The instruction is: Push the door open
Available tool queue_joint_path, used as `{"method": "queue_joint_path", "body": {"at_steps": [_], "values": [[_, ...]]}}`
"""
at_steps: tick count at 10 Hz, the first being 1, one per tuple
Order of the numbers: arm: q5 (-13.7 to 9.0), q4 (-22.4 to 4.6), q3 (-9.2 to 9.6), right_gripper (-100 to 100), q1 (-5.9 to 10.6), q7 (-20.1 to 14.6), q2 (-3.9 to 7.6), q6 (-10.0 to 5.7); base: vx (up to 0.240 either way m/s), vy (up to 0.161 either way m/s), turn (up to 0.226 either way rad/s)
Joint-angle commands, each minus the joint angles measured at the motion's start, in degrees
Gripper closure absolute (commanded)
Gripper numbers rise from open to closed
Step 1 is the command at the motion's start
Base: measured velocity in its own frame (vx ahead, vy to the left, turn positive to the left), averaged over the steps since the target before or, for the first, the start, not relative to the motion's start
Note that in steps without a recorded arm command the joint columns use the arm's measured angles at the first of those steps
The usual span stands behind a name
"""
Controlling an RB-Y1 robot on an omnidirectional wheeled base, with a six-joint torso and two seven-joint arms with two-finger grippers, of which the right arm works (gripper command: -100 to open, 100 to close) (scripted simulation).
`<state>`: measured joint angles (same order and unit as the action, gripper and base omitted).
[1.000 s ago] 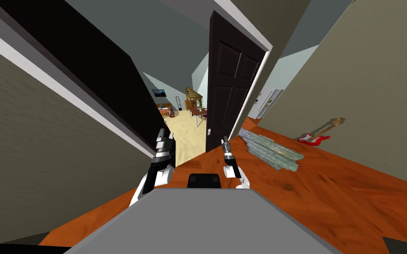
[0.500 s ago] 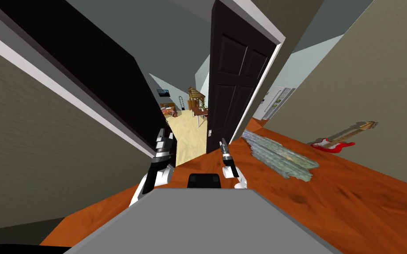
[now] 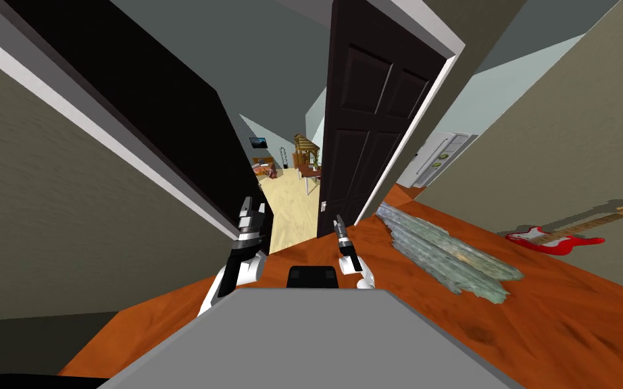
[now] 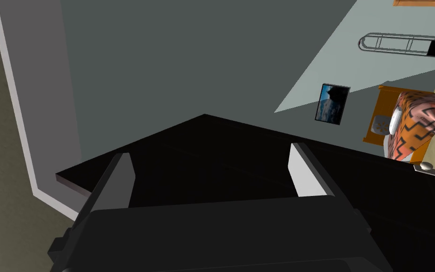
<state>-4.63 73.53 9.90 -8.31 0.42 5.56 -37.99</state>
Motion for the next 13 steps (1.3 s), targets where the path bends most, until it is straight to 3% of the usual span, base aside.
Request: {"method": "queue_joint_path", "body": {"at_steps": [1, 2, 3, 13], "values": [[-0.3, -2.4, 0.61, -100, 0.72, 0.1, -0.08, -0.31, 0.082, -0.072, 0.126], [-0.5, -4.1, 0.91, -100, 1.34, 0.1, -0.02, -0.66, 0.080, -0.073, 0.112], [-0.5, -4.2, 0.91, -100, 1.34, 0.1, -0.02, -0.66, 0.046, -0.055, 0.041], [-2.3, -18.8, 3.40, -100, 6.33, -0.1, 0.10, -3.46, 0.061, -0.068, 0.101]]}}
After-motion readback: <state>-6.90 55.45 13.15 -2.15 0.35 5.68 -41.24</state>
